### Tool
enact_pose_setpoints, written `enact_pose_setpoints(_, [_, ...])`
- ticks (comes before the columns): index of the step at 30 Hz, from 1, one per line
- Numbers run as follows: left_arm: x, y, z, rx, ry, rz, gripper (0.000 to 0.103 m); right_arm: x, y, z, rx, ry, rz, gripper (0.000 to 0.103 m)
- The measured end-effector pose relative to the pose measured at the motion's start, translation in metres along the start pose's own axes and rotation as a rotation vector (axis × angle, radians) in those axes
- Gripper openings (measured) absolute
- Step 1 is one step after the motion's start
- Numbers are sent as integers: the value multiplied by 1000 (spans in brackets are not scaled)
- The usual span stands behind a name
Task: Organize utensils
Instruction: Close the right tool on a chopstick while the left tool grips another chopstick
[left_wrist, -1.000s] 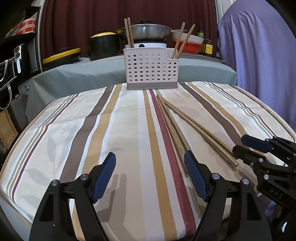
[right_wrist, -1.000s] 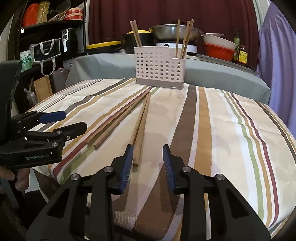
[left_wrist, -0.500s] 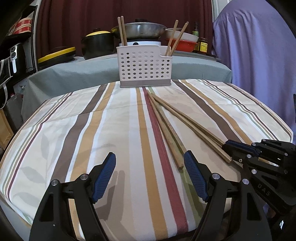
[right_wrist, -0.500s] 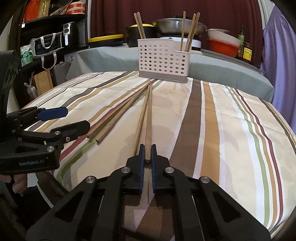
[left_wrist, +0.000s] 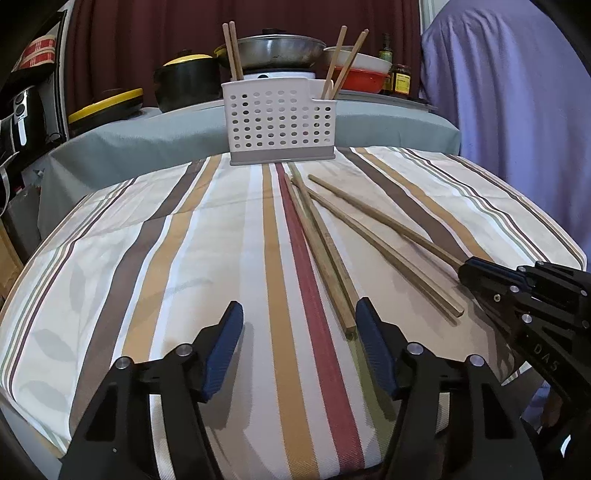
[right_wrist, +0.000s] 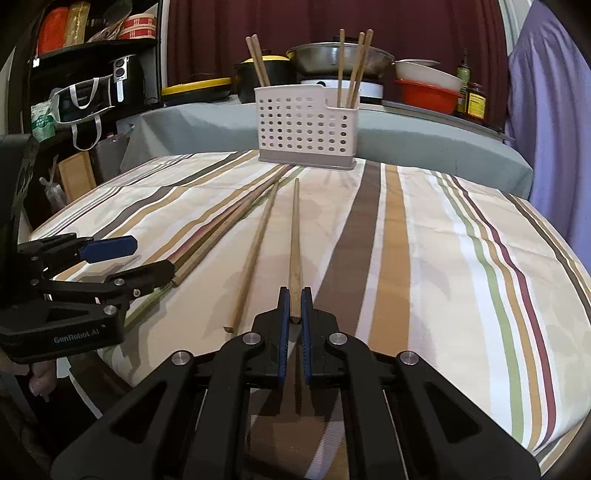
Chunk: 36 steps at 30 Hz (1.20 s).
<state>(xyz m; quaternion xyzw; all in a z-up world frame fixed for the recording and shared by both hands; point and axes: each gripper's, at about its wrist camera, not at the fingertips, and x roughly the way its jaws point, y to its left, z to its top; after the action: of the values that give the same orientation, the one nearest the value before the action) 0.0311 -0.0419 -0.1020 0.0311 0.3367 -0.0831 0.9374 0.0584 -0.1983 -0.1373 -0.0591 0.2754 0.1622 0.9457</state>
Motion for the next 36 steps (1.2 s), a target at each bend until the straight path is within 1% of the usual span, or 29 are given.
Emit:
enact_pose_setpoints(7, [-1,-1,-2,0,1,8,61,-1,-3,0,11,-7,0,6])
enact_pose_setpoints(16, [-3,7,-3,-36,6,43,61,-3,-4,1,18,-17,-1,6])
enact_pose_setpoints(20, [-2,3,-3,-35,4,33,61,-3,-4,0,18,-19,-2,6])
enact_pose_setpoints(21, [-2,1,-3,-32,3,31,59,-3,-4,1,18,-19,-2,6])
enact_pose_setpoints(23, [0,-1,-4,-25,3,25,56,-3,-4,0,18,-18,-2,6])
enact_pose_setpoints(25, [1,-3,-4,-17,4,21,46,-3,-4,0,19,-18,-2,6])
enact_pose_setpoints(27, [2,-4,-3,-11,-2,19,38,-5,-5,1,20,-20,-2,6])
enact_pose_setpoints(29, [2,-5,-3,-7,-5,11,34,-5,-5,1,19,-20,-2,7])
enact_pose_setpoints(34, [2,-7,-2,8,-7,-1,13,-6,-5,2,18,-22,-1,7])
enact_pose_setpoints(36, [1,-8,-2,9,-7,-7,8,-7,-5,2,18,-23,-1,7])
